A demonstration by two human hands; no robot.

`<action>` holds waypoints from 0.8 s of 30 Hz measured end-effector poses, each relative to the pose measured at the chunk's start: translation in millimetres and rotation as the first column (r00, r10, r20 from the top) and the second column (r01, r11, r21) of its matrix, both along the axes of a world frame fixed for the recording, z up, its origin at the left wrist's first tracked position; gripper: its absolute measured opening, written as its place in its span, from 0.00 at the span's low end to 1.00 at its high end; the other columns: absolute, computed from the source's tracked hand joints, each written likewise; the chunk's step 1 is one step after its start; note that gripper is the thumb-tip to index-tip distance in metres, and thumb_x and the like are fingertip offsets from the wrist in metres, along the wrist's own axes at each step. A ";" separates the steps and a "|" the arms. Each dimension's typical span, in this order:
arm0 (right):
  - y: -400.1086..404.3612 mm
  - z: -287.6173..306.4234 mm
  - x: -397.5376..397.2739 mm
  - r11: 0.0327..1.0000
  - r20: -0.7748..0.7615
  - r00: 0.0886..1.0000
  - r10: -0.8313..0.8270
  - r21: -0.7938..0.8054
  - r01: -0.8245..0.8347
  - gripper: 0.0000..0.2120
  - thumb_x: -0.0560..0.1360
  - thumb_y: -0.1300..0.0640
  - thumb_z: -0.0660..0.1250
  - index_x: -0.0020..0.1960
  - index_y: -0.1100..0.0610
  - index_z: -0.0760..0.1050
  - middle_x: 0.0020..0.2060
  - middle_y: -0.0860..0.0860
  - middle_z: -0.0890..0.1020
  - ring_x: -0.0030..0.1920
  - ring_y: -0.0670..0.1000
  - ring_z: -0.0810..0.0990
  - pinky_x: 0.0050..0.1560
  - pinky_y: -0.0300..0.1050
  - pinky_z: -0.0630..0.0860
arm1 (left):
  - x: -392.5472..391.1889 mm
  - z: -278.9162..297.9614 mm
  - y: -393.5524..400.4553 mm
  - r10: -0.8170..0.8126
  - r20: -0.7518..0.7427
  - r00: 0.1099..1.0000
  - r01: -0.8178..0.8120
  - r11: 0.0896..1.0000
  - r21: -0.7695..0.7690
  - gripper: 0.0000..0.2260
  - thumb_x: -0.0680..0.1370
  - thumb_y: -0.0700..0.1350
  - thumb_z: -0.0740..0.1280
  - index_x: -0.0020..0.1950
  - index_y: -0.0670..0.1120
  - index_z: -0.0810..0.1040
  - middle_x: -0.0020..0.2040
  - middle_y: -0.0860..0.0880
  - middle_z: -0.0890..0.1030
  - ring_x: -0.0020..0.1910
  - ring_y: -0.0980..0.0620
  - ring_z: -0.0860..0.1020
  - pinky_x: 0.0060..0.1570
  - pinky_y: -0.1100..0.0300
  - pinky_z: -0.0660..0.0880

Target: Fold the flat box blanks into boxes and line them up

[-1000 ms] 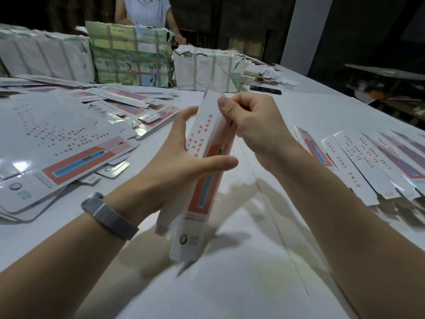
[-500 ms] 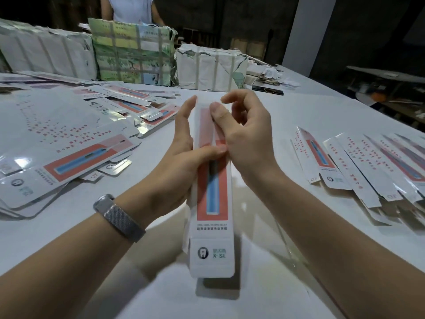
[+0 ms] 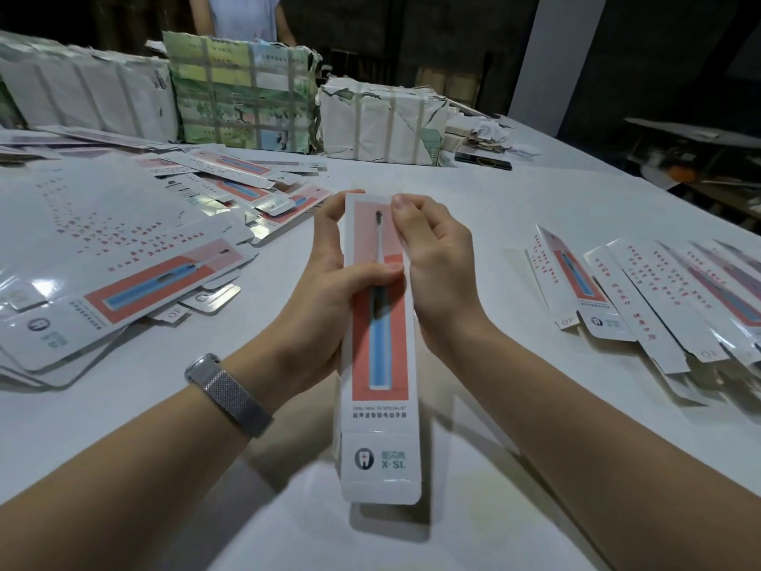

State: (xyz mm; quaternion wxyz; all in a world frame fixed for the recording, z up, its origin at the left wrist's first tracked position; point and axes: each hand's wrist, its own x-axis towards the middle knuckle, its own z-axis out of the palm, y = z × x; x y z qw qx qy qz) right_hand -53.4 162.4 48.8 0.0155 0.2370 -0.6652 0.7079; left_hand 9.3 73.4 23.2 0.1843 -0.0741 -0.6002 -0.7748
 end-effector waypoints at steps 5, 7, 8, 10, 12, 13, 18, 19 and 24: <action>3.8 -3.8 -3.5 0.995 0.025 0.997 0.067 -0.076 -0.065 0.10 0.82 0.57 0.61 0.51 0.63 0.77 0.45 0.59 0.80 0.44 0.54 0.79 0.49 0.53 0.78 | -3.7 -4.7 2.4 0.033 0.002 0.999 -0.033 0.999 -0.002 0.24 0.73 0.42 0.67 0.64 0.64 0.66 0.48 0.50 0.83 0.42 0.49 0.83 0.41 0.53 0.81; 4.3 -3.4 -3.6 0.989 0.035 0.995 0.098 -0.113 -0.093 0.08 0.82 0.58 0.62 0.51 0.62 0.77 0.41 0.55 0.80 0.41 0.51 0.78 0.45 0.48 0.77 | -4.8 -5.3 3.2 0.041 -0.001 0.999 -0.041 0.999 -0.005 0.23 0.74 0.43 0.66 0.64 0.62 0.66 0.47 0.51 0.84 0.41 0.50 0.83 0.41 0.55 0.81; 4.6 -2.8 -3.7 0.984 0.039 0.993 0.115 -0.139 -0.108 0.06 0.81 0.60 0.62 0.50 0.60 0.76 0.40 0.54 0.80 0.41 0.51 0.79 0.45 0.47 0.77 | -4.6 -5.2 3.5 0.038 0.001 0.999 -0.038 0.999 -0.004 0.23 0.75 0.43 0.66 0.65 0.62 0.65 0.46 0.51 0.84 0.40 0.51 0.83 0.39 0.56 0.81; 6.0 -1.0 -4.3 0.972 0.041 0.989 0.140 -0.195 -0.129 0.04 0.79 0.62 0.64 0.50 0.55 0.74 0.41 0.51 0.79 0.43 0.52 0.79 0.44 0.47 0.78 | -3.1 -4.6 5.5 0.010 0.019 1.000 -0.010 1.000 -0.010 0.23 0.75 0.43 0.65 0.65 0.61 0.64 0.42 0.52 0.84 0.36 0.51 0.84 0.37 0.58 0.81; 8.3 -0.1 -6.7 0.964 0.041 0.987 0.155 -0.226 -0.142 0.09 0.78 0.62 0.64 0.54 0.51 0.72 0.43 0.52 0.77 0.44 0.53 0.80 0.45 0.49 0.80 | -2.0 -3.6 8.0 -0.016 0.025 1.000 0.017 1.000 -0.013 0.23 0.76 0.43 0.65 0.65 0.63 0.63 0.42 0.53 0.84 0.36 0.51 0.84 0.36 0.60 0.81; 8.9 0.5 -7.6 0.961 0.046 0.985 0.166 -0.232 -0.151 0.11 0.78 0.62 0.64 0.57 0.50 0.72 0.44 0.54 0.77 0.44 0.54 0.81 0.45 0.50 0.80 | -1.8 -3.2 8.8 -0.023 0.020 1.000 0.023 1.000 0.000 0.24 0.77 0.41 0.65 0.65 0.65 0.63 0.43 0.53 0.85 0.37 0.52 0.84 0.36 0.60 0.81; 9.4 3.2 -7.3 0.961 0.047 0.977 0.207 -0.195 -0.194 0.10 0.72 0.56 0.62 0.43 0.52 0.82 0.41 0.51 0.83 0.41 0.48 0.81 0.40 0.44 0.78 | -1.6 -0.1 5.5 0.001 0.018 1.000 0.000 1.000 -0.020 0.32 0.76 0.42 0.66 0.66 0.74 0.59 0.45 0.51 0.86 0.37 0.51 0.84 0.36 0.59 0.81; 9.6 3.3 -7.5 0.965 0.045 0.977 0.208 -0.171 -0.197 0.11 0.72 0.54 0.62 0.39 0.51 0.83 0.39 0.48 0.84 0.39 0.47 0.80 0.39 0.44 0.76 | -1.2 -0.5 4.4 0.013 0.024 1.000 -0.012 0.999 -0.040 0.32 0.74 0.44 0.67 0.67 0.75 0.59 0.46 0.51 0.85 0.37 0.50 0.85 0.37 0.59 0.81; 14.3 8.0 -17.5 0.944 0.081 0.946 0.313 -0.140 -0.300 0.10 0.73 0.55 0.63 0.33 0.53 0.75 0.31 0.45 0.79 0.33 0.47 0.75 0.38 0.49 0.66 | -0.5 -4.6 0.4 0.018 0.036 0.999 -0.013 0.991 -0.135 0.32 0.73 0.48 0.69 0.67 0.77 0.61 0.46 0.52 0.85 0.36 0.48 0.84 0.37 0.58 0.80</action>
